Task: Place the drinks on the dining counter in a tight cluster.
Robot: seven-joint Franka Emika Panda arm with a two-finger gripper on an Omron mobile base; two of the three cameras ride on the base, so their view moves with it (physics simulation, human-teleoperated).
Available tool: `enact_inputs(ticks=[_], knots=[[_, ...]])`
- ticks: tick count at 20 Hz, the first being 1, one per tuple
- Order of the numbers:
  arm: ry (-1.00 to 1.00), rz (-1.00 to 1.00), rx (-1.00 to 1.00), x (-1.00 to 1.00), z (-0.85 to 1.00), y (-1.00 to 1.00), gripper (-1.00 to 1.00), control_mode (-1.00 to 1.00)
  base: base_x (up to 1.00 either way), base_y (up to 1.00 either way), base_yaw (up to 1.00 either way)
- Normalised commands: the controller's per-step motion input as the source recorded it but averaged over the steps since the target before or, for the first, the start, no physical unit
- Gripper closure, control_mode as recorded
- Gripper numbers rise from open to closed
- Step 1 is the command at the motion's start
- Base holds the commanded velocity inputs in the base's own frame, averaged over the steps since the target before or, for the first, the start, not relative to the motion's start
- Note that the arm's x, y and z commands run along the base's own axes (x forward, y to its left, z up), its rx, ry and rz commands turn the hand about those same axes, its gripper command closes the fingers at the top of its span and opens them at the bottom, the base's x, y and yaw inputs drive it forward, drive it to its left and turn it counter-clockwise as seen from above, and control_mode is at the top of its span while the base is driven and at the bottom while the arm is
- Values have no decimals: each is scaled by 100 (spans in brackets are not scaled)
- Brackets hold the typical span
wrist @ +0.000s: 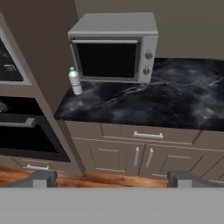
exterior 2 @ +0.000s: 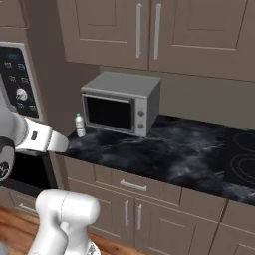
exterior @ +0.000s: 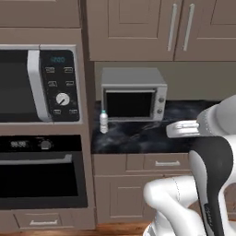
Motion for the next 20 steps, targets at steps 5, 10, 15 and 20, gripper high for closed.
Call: enact_inputs(ticks=[5, 10, 15, 20], knots=[[0, 0, 0, 0, 0, 0, -100, 100, 3, 49, -19], [0, 0, 0, 0, 0, 0, -100, 100, 55, 7, -8], [0, 0, 0, 0, 0, 0, -100, 100, 55, 0, 19], [0, 0, 0, 0, 0, 0, -100, 100, 0, 0, 3]])
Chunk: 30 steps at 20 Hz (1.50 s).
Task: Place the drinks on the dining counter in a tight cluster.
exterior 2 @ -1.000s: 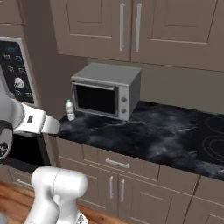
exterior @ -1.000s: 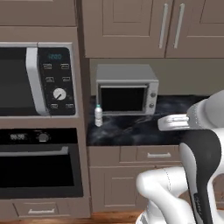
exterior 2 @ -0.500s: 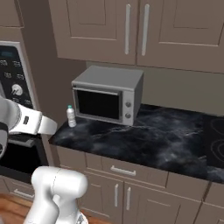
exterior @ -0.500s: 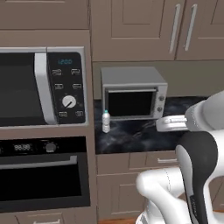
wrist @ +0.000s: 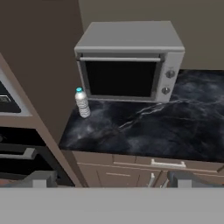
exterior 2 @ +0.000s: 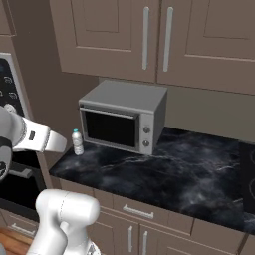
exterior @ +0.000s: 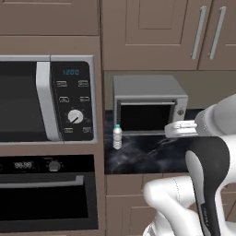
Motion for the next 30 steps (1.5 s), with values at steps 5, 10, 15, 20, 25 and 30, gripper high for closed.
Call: enact_inputs(ticks=[5, 10, 15, 20, 25, 30], knots=[[0, 0, 0, 0, 0, 0, -100, 100, 0, 0, 0], [0, 5, 0, 9, -2, 8, -100, -100, 0, 0, 0], [0, 43, 0, 88, -15, 25, -100, -100, 0, 0, 0], [0, 37, 0, 97, -30, 13, -100, -100, 0, 0, 0], [-11, 3, -3, 25, -34, -2, -100, -100, 0, 0, 0], [0, 1, 15, 39, -93, 0, -100, -100, 0, 0, 0]])
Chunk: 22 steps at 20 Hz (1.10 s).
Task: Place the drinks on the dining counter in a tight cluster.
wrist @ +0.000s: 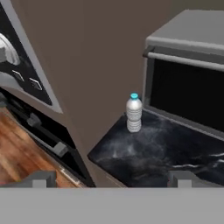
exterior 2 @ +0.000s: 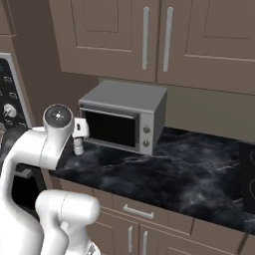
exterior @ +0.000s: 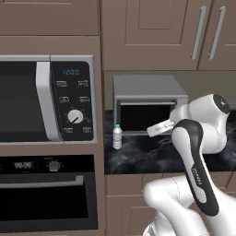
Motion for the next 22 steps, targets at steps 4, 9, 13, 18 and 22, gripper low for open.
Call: enact_inputs(ticks=[4, 9, 13, 18, 22], knots=[[-4, 8, 20, 50, -41, 0, -100, -100, 0, 0, 0], [0, 16, 10, 91, -27, -3, -100, -100, 0, 0, 0], [0, 25, 1, 72, -7, -18, -100, -100, 0, 0, 0], [-24, 28, 0, 4, 0, -24, -100, -100, 0, 0, 0], [-38, 20, 0, 0, -7, -2, -100, -100, 0, 0, 0]])
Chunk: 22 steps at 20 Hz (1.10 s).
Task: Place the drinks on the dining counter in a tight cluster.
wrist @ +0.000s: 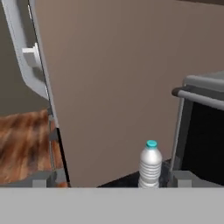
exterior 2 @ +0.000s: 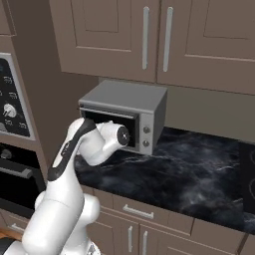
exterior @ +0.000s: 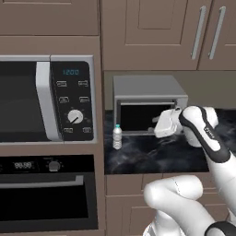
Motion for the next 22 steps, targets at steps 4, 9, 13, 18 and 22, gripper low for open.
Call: enact_inputs(ticks=[4, 9, 13, 18, 22], knots=[[-38, 3, 0, 1, -29, 18, -100, -100, 0, 0, 0], [-14, 4, 0, 1, -28, 22, -100, -100, 0, 0, 0], [17, 4, 0, 0, -12, 25, -100, -100, 0, 0, 0], [35, 7, 0, 9, -7, 8, -100, -100, 0, 0, 0], [35, 6, 1, 28, -13, 0, -100, -100, 0, 0, 0]])
